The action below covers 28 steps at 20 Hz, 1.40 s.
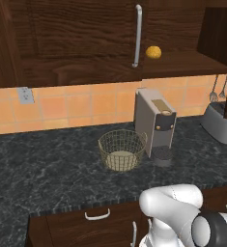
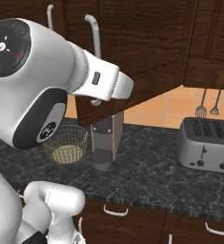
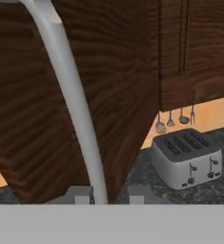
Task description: Open the cabinet, pick up the bread from the cabinet and place it in the basket. Then move the basket to the dining counter.
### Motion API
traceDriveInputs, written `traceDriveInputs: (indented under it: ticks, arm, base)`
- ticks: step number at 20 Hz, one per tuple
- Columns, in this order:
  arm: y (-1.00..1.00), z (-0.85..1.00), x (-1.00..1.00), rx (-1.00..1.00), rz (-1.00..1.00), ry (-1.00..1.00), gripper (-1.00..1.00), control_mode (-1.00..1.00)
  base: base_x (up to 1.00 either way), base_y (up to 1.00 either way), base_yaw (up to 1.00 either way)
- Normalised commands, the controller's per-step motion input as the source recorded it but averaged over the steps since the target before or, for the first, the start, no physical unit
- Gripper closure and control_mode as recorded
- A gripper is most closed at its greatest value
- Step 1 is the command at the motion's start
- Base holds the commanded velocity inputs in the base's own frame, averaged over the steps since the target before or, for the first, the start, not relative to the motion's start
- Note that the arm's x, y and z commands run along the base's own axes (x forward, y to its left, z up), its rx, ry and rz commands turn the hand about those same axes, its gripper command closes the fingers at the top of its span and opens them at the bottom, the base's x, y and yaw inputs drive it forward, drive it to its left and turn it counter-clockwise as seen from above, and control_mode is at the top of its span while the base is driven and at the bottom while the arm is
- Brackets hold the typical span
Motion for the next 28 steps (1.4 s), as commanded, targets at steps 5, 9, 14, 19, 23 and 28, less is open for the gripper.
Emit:
traceDriveInputs:
  ticks: [5,9,14,19,23,28]
  arm:
    - [0.68,0.07,-0.19,-0.28,-0.13,0.08,-1.00,-1.00]
    - [1.00,0.00,0.15,-0.49,-0.12,0.33,-1.00,-1.00]
    - [0.76,-0.18,0.92,-0.65,-0.05,0.65,-1.00,-1.00]
    - [-0.02,-0.44,1.00,-0.47,-0.10,0.54,-1.00,-1.00]
    - [-0.84,-0.04,0.69,-0.26,-0.22,0.58,-1.00,-1.00]
    - [-1.00,-0.07,-0.32,-0.04,-0.31,0.36,-1.00,-1.00]
  base:
    - [0.00,0.00,0.00]
    - [0.00,0.00,0.00]
    - [0.00,0.00,0.00]
    - [0.00,0.00,0.00]
    - [0.00,0.00,0.00]
    - [0.00,0.00,0.00]
